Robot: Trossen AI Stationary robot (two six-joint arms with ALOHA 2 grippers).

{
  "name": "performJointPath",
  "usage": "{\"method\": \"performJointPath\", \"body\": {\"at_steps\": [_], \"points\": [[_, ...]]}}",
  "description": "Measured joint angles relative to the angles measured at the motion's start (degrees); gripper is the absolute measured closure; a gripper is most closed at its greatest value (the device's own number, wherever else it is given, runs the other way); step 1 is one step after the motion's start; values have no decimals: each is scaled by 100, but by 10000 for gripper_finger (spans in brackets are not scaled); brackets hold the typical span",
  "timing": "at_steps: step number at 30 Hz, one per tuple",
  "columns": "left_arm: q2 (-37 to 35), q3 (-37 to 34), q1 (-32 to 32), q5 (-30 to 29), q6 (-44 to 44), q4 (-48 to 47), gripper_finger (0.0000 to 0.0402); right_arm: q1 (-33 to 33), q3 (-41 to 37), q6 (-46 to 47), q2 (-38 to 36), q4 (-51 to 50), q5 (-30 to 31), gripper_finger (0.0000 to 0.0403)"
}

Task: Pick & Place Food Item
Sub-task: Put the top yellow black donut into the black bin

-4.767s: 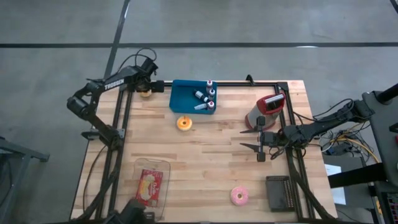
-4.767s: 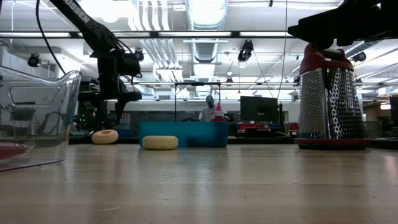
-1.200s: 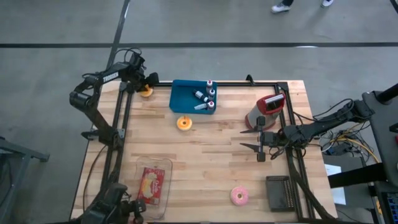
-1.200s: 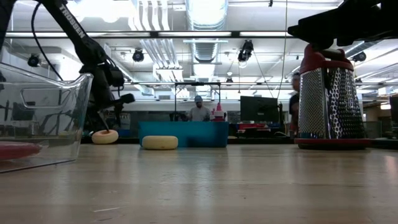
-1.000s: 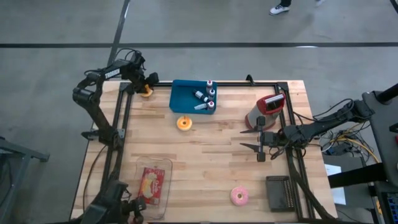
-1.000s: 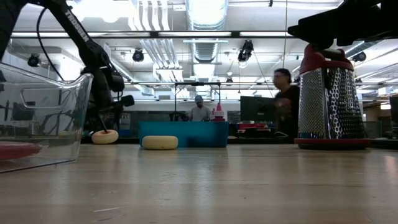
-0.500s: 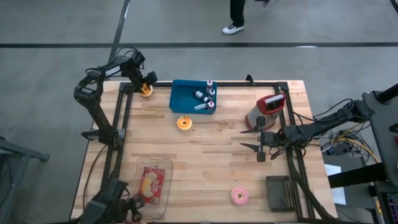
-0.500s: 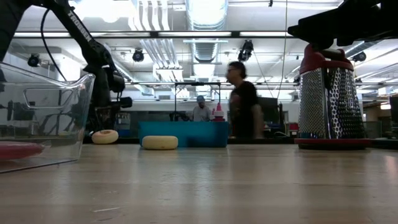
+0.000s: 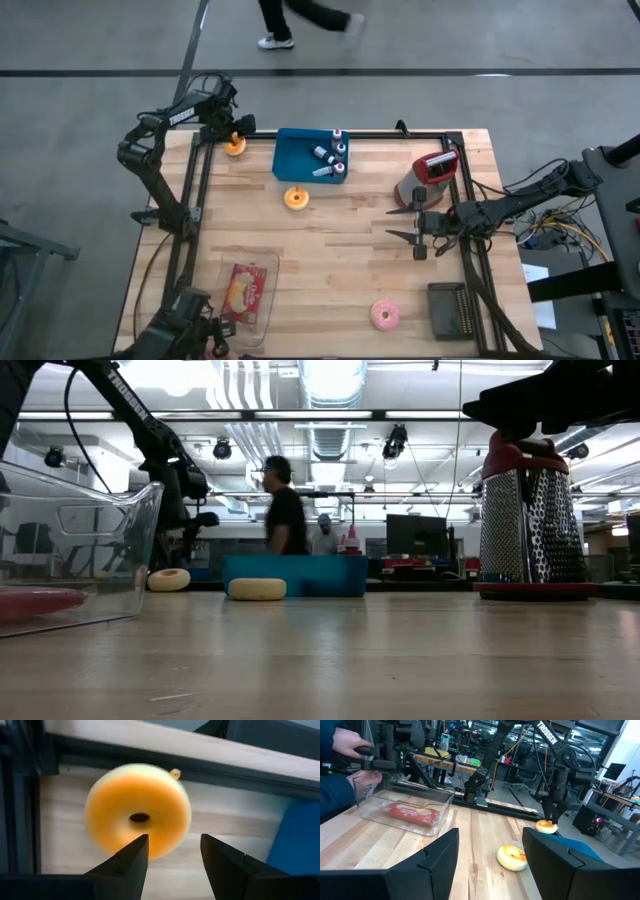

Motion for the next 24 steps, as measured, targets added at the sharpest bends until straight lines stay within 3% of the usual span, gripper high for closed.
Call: {"method": "performJointPath", "body": {"at_steps": [7, 19, 24], "points": [[-2, 0, -170, 110, 274, 657, 217, 0, 0, 0, 2, 0, 2, 186], [-9, -4, -322, 183, 83, 607, 217, 0, 0, 0, 2, 0, 1, 186], [-9, -11, -322, -355, 246, 702, 217, 1, 0, -1, 1, 0, 1, 186]]}}
